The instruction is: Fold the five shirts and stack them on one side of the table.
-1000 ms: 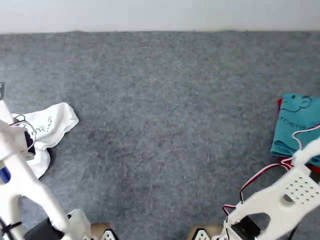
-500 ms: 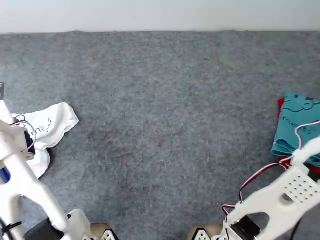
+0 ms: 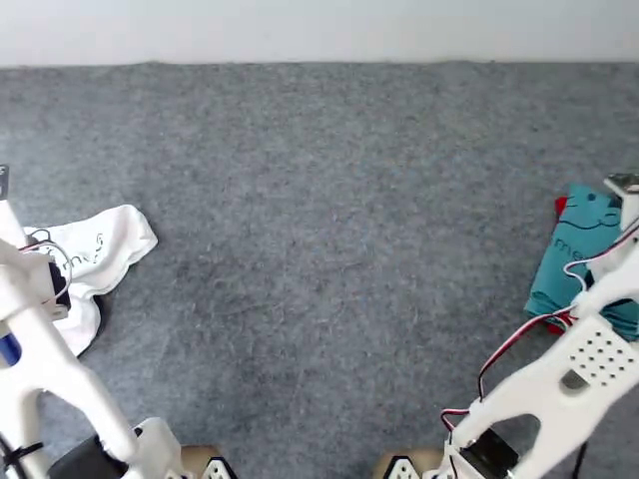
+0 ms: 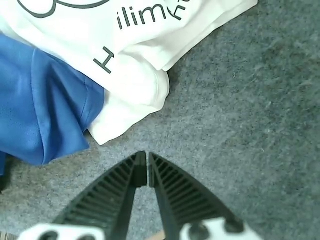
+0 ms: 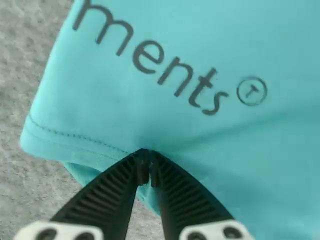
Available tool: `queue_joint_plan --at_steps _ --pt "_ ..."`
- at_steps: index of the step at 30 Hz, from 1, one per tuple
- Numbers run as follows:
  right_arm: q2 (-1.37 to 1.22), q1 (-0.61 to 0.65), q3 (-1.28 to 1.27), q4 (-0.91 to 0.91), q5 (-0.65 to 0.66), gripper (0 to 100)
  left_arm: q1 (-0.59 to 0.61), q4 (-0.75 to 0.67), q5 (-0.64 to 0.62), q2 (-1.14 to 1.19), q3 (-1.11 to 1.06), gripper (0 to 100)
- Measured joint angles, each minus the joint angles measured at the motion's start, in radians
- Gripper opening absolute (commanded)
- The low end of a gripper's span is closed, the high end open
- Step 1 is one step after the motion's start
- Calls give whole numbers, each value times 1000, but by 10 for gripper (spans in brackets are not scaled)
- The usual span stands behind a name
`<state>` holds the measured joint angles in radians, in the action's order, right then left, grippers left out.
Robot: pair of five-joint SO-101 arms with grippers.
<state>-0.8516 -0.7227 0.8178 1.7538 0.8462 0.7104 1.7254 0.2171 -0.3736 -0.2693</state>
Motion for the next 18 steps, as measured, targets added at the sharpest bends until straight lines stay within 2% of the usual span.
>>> queue_joint_plan --at_steps 10,18 --pt "209 -6 -6 0 3 16 0 0 0 0 0 14" --pt "124 -140 -31 -112 92 15 0 0 0 0 0 14"
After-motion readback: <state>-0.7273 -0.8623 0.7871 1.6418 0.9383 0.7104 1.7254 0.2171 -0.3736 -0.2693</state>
